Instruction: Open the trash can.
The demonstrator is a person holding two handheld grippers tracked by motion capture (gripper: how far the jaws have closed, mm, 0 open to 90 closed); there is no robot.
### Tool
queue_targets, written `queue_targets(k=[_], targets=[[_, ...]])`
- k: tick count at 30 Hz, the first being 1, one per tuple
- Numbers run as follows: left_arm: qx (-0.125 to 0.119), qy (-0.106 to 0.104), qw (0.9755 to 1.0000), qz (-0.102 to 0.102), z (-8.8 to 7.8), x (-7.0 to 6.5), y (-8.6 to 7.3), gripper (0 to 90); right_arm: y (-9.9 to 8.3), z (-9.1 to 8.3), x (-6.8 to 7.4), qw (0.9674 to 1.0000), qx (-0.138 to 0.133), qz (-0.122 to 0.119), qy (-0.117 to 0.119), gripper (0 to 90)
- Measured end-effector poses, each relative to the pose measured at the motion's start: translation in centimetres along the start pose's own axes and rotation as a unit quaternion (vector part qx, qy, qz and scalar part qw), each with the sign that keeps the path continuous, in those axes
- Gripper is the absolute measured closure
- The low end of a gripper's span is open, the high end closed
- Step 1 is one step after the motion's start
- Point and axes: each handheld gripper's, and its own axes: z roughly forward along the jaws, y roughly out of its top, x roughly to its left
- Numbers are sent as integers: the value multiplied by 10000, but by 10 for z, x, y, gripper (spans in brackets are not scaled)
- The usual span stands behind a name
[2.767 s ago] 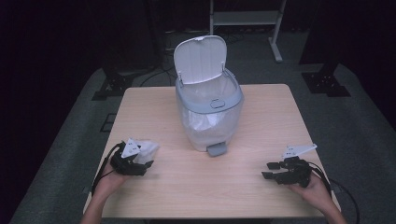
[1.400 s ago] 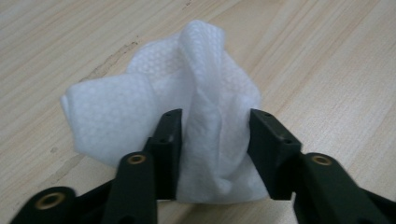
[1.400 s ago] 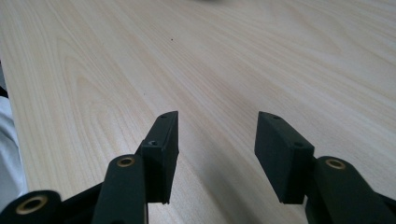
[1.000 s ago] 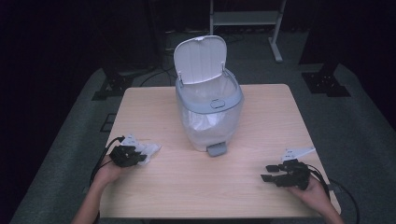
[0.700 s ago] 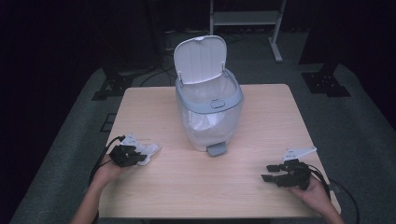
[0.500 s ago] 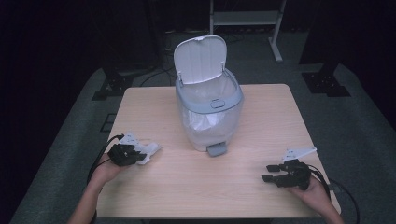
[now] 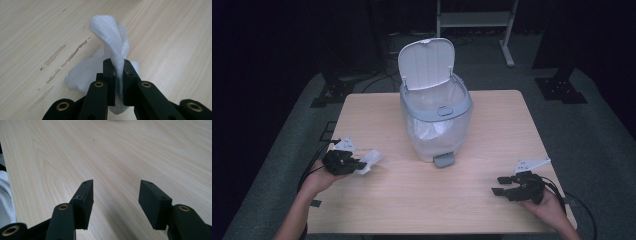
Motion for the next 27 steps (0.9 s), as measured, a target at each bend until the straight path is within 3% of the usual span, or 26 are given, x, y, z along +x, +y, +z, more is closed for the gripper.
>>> queue_targets(k=[10,19,27], targets=[[-107,-61,9999,26,-17,-1,10,837,1,-4,0,9999,-95,-5,-57,421],[-234,-183,9992,275,-37,-4,30,837,2,-4,0,9999,-88,-40,-70,416],[-307,-282,9985,354,-49,-4,46,837,0,-4,-2,9999,-93,-36,-93,416]])
